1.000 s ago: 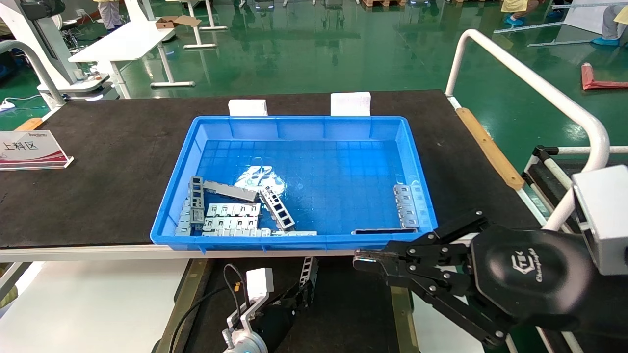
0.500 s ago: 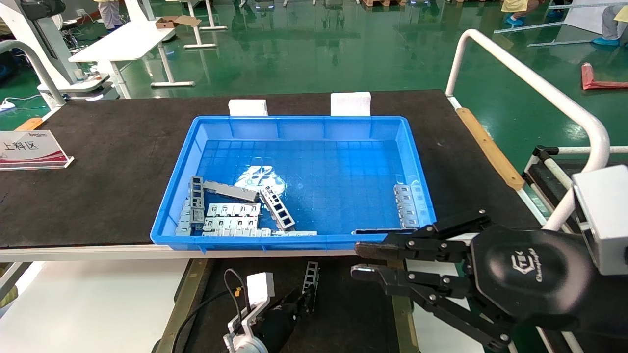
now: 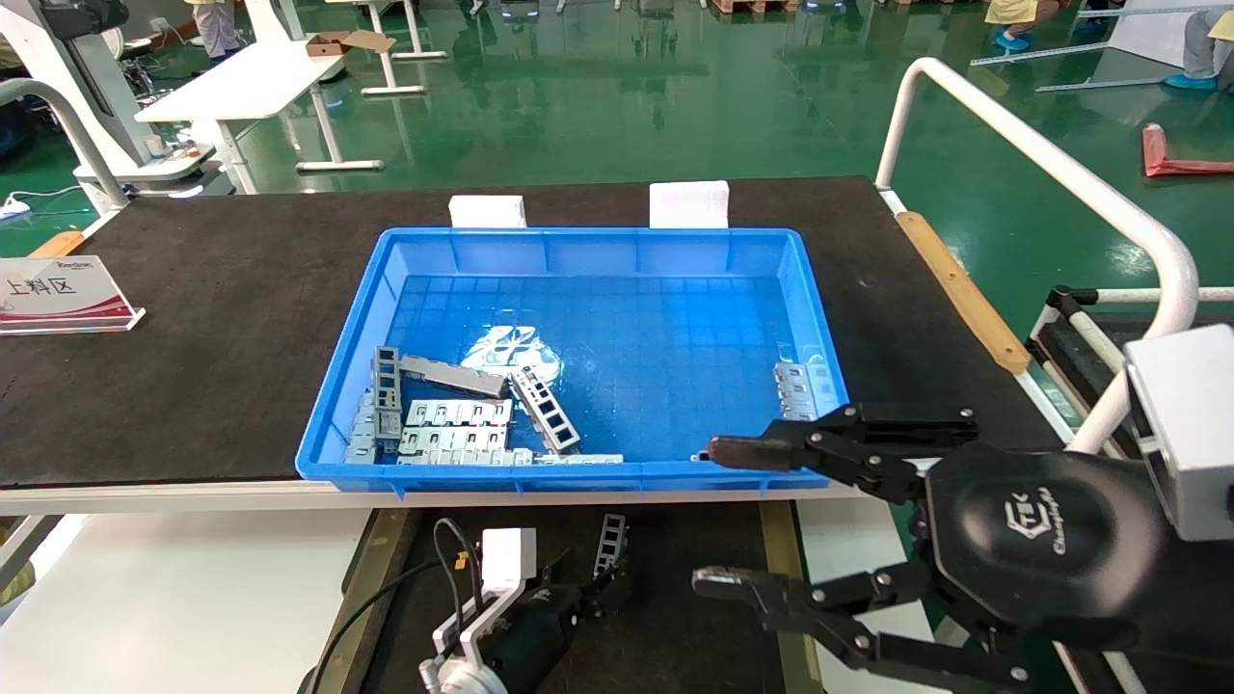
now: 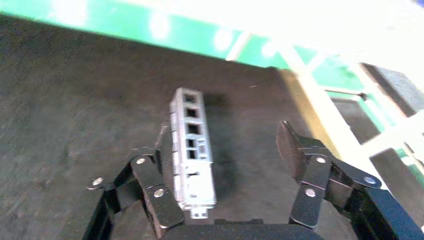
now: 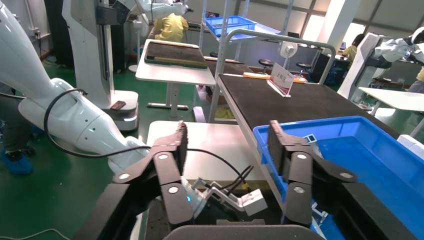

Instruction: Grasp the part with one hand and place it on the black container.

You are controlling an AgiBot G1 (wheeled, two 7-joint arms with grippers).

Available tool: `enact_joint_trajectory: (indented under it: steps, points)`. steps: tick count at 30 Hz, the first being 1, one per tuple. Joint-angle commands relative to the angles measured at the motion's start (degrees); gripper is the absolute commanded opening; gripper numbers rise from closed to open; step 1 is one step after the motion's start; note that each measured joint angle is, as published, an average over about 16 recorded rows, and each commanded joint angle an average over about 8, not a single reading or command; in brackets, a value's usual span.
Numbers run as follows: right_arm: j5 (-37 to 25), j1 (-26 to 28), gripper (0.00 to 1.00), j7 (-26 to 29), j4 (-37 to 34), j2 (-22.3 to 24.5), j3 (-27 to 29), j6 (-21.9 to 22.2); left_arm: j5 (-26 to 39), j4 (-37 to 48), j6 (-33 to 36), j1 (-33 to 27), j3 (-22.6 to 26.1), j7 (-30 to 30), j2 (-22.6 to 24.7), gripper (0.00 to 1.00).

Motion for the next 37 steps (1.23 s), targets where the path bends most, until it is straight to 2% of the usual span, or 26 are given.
enact_joint_trajectory:
  steps: [1, 13, 24, 30, 37]
  points:
    - [0.0, 0.0, 1.0, 0.0, 0.0, 0.0, 0.0, 0.0, 0.4, -0.9, 2.3, 0.7, -0.5, 0.4, -1.1, 1.0]
    - [0.0, 0.0, 1.0, 0.0, 0.0, 0.0, 0.0, 0.0, 1.9, -10.5, 14.2, 1.4, 5.8, -2.5, -16.2, 1.0]
    - [0.1, 0.0, 1.0, 0.0, 0.0, 0.0, -0.1, 0.0, 2.7, -19.0, 20.6, 2.4, 6.6, -3.8, -29.8, 1.0]
    - [0.1, 0.0, 1.0, 0.0, 0.0, 0.0, -0.1, 0.0, 2.2, -20.7, 23.9, 2.5, 5.6, -3.8, -33.5, 1.0]
    - [0.1, 0.0, 1.0, -0.1, 0.0, 0.0, -0.1, 0.0, 0.9, -20.8, 25.6, 3.0, 4.0, -2.9, -34.2, 1.0]
